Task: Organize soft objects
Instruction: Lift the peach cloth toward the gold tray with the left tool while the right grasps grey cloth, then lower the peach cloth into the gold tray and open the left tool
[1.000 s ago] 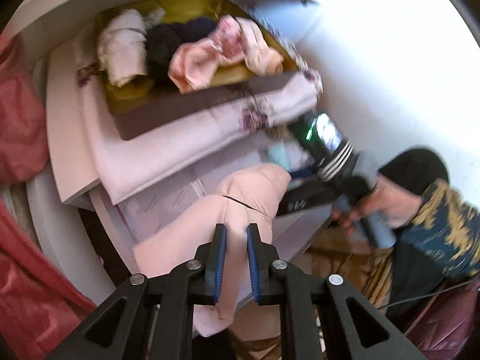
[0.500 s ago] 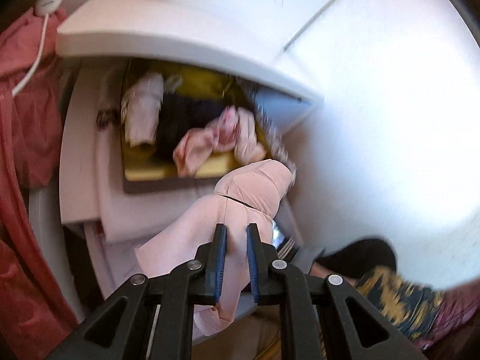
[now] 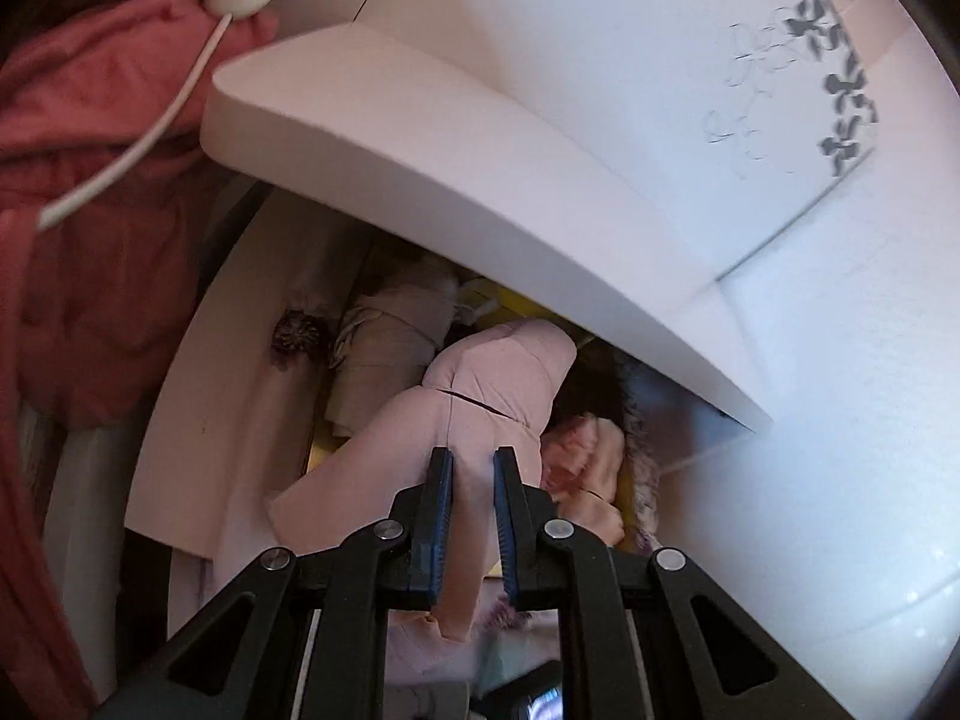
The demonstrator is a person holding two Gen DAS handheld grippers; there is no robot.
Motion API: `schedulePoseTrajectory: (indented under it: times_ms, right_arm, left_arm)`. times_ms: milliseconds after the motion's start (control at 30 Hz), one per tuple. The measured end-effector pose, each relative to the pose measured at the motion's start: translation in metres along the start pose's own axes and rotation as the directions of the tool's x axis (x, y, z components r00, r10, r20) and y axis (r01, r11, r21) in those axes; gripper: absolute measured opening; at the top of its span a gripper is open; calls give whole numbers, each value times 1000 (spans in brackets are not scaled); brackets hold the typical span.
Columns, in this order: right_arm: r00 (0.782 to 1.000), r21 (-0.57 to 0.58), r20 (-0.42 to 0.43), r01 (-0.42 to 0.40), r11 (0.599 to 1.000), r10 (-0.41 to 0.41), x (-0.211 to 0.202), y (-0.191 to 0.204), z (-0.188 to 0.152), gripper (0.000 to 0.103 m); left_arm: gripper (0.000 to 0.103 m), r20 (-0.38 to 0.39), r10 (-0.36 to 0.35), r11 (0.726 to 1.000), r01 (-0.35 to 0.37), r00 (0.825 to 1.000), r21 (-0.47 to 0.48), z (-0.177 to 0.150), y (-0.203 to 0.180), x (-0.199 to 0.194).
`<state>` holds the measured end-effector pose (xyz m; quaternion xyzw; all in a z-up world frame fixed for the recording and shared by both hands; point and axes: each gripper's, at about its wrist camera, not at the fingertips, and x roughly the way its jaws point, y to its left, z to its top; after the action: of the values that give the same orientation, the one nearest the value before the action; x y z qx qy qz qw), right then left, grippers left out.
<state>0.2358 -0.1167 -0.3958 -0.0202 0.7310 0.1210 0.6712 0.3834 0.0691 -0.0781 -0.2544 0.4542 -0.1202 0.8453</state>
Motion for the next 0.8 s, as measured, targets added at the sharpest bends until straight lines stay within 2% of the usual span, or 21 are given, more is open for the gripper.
schedulePoseTrajectory:
  times_ms: [133,400,633,800]
  right_arm:
    - [1000,-1,-5,4,1000,-4,2,5,1,59]
    - [1000,-19,-23,20,1000,-20,15,15,-1,55]
    - [998,-46,-44,33,998,-35,27,22,-6,46]
    - [997,-60,-55,48,997,-51,34,25,-12,37]
  left_arm:
    - [13,-19,86,996,-86,996,-8,-6,2,22]
    - [13,-13,133,991,-133,991,-28,-15,9,31]
    - [13,-7,215,977,-215,977,-5,-10,2,47]
    - [13,-32,293,956,-293,956,13,-8,8,60]
